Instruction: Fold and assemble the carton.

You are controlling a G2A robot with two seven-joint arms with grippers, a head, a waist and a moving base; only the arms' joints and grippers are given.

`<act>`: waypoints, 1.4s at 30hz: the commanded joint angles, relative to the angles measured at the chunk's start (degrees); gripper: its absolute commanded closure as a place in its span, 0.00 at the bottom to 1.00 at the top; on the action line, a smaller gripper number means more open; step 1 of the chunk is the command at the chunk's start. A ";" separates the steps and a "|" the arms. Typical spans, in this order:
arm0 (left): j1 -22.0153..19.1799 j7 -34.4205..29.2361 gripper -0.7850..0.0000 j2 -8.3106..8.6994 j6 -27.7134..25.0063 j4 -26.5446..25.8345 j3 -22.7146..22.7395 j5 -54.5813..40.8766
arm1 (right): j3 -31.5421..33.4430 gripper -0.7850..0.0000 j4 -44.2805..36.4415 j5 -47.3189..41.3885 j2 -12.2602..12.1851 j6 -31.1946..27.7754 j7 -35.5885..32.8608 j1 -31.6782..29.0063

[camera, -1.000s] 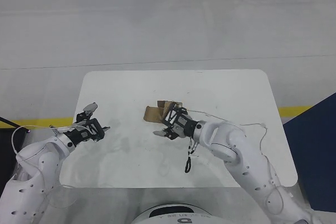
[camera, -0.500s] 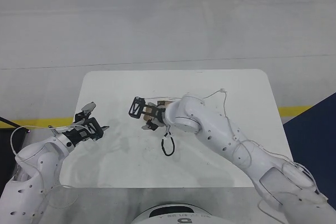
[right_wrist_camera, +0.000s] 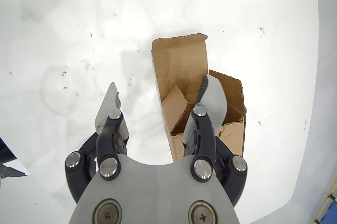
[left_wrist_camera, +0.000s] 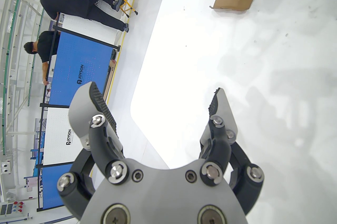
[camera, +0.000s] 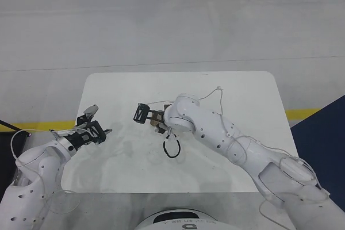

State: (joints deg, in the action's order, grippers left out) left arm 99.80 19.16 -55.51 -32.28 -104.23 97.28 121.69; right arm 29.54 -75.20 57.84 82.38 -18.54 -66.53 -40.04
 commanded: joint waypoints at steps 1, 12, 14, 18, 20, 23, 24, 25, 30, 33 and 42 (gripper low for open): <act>0.00 0.00 0.00 0.00 0.00 0.00 0.00 0.00 | 0.09 0.56 -0.45 0.15 0.06 0.14 -1.45 0.17; 0.00 0.00 0.00 0.00 0.00 0.00 0.00 0.00 | 4.29 1.00 -7.62 2.88 -1.69 1.56 -7.96 -1.78; 0.00 0.00 0.00 0.00 0.00 0.00 0.00 0.00 | 6.89 1.00 -10.40 2.81 -2.51 2.23 -6.94 -3.18; 0.00 0.00 0.00 0.00 0.00 0.00 0.00 0.00 | 12.56 1.00 -15.96 5.31 -4.45 3.50 -4.80 -6.84; 0.00 0.00 0.00 0.00 0.00 0.00 0.00 0.00 | 14.37 0.80 -17.72 7.67 -5.15 3.77 -2.68 -8.57; 0.00 0.00 0.00 0.00 0.00 0.00 0.00 0.00 | 13.41 0.59 -17.05 7.74 -5.23 -0.37 -3.06 -8.71; 0.00 0.00 0.00 0.00 0.00 0.00 0.00 0.00 | 12.85 0.55 -15.87 7.62 -5.03 -1.63 -3.26 -7.71; 0.00 0.00 0.00 0.00 0.00 0.00 0.00 0.00 | 11.85 0.53 -14.26 8.38 -4.75 -2.63 -3.83 -6.48; 0.00 0.00 0.00 0.00 0.00 0.00 0.00 0.00 | 6.59 0.37 -5.64 6.89 -2.16 -3.72 -3.12 -0.91; 0.00 0.00 0.00 0.00 0.00 0.00 0.00 0.00 | 4.00 0.35 -1.00 7.01 -0.55 -3.17 -1.03 1.60; 0.00 0.00 0.00 0.00 0.00 0.00 0.00 0.00 | -0.06 0.49 9.06 5.96 2.95 -2.61 -2.14 5.98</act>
State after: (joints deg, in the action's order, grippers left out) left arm 99.80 19.16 -55.51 -32.28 -104.23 97.28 121.69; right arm 29.44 -66.82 64.42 85.12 -21.29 -67.61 -34.35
